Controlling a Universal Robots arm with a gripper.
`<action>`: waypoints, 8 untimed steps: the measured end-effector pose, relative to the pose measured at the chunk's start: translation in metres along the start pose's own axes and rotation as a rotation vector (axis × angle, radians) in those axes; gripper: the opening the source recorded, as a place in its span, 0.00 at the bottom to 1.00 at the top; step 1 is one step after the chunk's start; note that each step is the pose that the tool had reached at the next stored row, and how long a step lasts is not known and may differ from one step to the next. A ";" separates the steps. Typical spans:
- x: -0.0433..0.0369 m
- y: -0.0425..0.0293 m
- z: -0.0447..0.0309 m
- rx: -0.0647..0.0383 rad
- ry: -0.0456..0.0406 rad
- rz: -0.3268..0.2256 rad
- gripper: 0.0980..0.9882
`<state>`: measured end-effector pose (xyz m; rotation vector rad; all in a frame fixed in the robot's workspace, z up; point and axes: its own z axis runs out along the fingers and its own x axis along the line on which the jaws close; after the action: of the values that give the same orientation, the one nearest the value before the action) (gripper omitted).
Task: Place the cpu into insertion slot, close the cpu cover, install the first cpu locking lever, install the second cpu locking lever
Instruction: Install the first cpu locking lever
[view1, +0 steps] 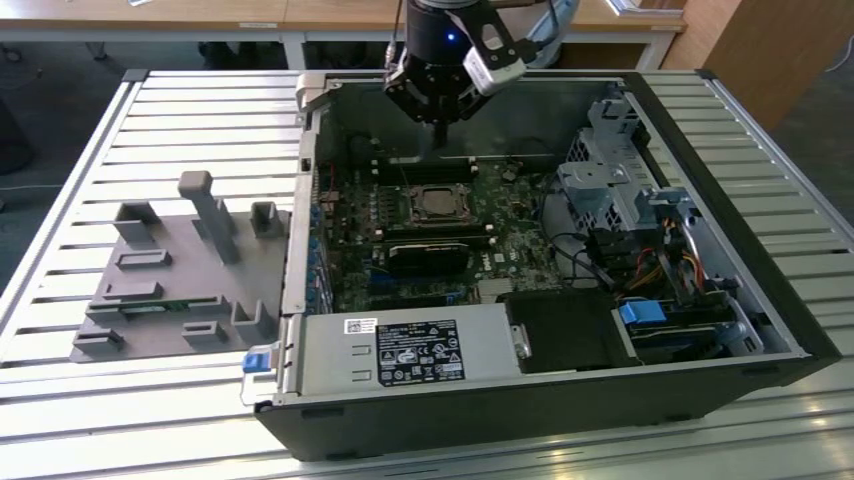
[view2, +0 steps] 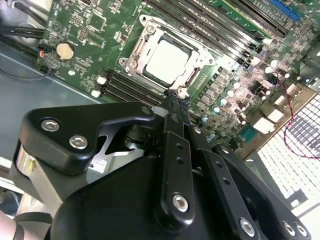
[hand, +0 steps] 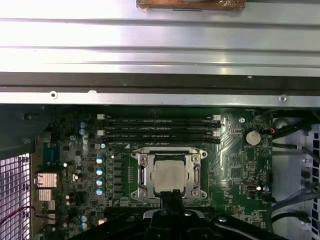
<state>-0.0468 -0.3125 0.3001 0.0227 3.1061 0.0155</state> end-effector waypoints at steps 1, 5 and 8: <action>0.0018 0.0000 0.0011 0.000 0.0006 0.000 0.03; 0.0108 -0.0002 0.0031 0.000 0.0010 0.000 0.03; 0.0113 -0.0002 0.0040 0.000 0.0012 0.000 0.03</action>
<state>-0.0580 -0.3125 0.2957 0.0227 3.1072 0.0151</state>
